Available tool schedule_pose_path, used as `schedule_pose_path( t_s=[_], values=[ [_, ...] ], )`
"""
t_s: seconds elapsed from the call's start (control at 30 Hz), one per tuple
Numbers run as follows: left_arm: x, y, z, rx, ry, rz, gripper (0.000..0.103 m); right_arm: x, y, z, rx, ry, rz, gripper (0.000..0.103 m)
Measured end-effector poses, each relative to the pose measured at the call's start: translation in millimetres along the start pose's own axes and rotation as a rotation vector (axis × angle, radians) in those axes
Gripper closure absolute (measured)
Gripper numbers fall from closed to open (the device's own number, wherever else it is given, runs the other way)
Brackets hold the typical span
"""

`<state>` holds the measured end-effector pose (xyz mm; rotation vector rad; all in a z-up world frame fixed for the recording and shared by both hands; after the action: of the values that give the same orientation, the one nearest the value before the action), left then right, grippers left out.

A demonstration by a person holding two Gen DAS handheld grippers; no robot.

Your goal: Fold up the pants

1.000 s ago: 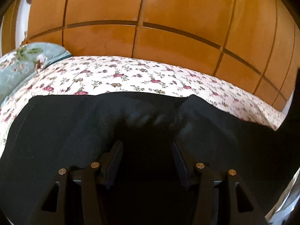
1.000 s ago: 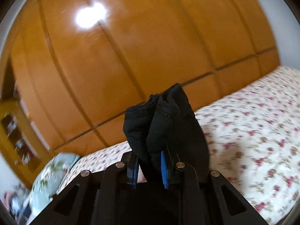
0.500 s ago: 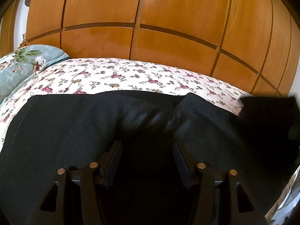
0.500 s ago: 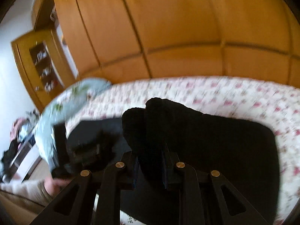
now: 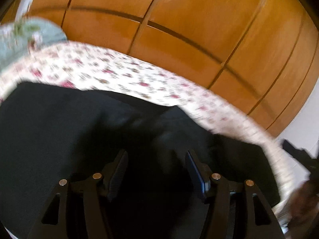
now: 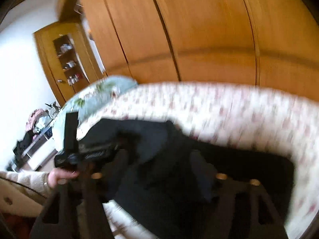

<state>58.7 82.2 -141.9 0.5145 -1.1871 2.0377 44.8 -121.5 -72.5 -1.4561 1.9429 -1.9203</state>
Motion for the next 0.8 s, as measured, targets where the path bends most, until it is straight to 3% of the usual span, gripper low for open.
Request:
schedule_pose_path(
  t_s=[0.07,0.13,0.17,0.27,0.4,0.47,0.5,0.6,0.73,0.8],
  values=[
    [-6,1,15,0.035,0.081,-0.041,0.043,-8,-9,17,0.048,0.011,-0.004,0.038],
    [-12,4,34,0.024,0.144,-0.085,0.043,-28,-5,40,0.039,0.017,-0.062,0.068],
    [-14,6,44,0.009,0.175,-0.1,0.043,-40,-1,52,0.017,0.015,-0.1,0.073],
    [-22,14,65,-0.041,0.207,-0.134,0.042,-59,17,72,-0.084,-0.032,-0.137,0.073],
    [-45,30,76,-0.073,0.18,-0.23,0.042,-74,39,66,-0.043,-0.01,-0.171,0.073],
    [-46,36,78,-0.074,0.182,-0.22,0.054,-76,43,57,0.01,0.009,-0.17,0.073],
    [-46,39,82,-0.083,0.211,-0.224,0.079,-78,45,54,0.033,0.014,-0.176,0.073],
    [-39,44,89,-0.141,0.189,-0.21,0.087,-82,52,47,0.089,0.006,-0.203,0.073],
    [-25,53,84,-0.2,0.153,-0.17,0.088,-84,55,41,0.133,0.028,-0.21,0.073],
    [-20,50,75,-0.17,0.154,-0.158,0.08,-88,57,39,0.154,0.052,-0.221,0.073]
  ],
)
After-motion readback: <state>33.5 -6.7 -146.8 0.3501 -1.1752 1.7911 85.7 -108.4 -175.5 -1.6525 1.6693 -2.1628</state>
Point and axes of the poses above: each gripper's, at about its wrist camera, not at the fingertips, and x roughly against the way its jaws point, z to its right, y to its underside, the point moved 6 cm from there along -x, roughly the way its jaws point, and after that the axes turned 4 degrees about -z, right-handed, at the moved point
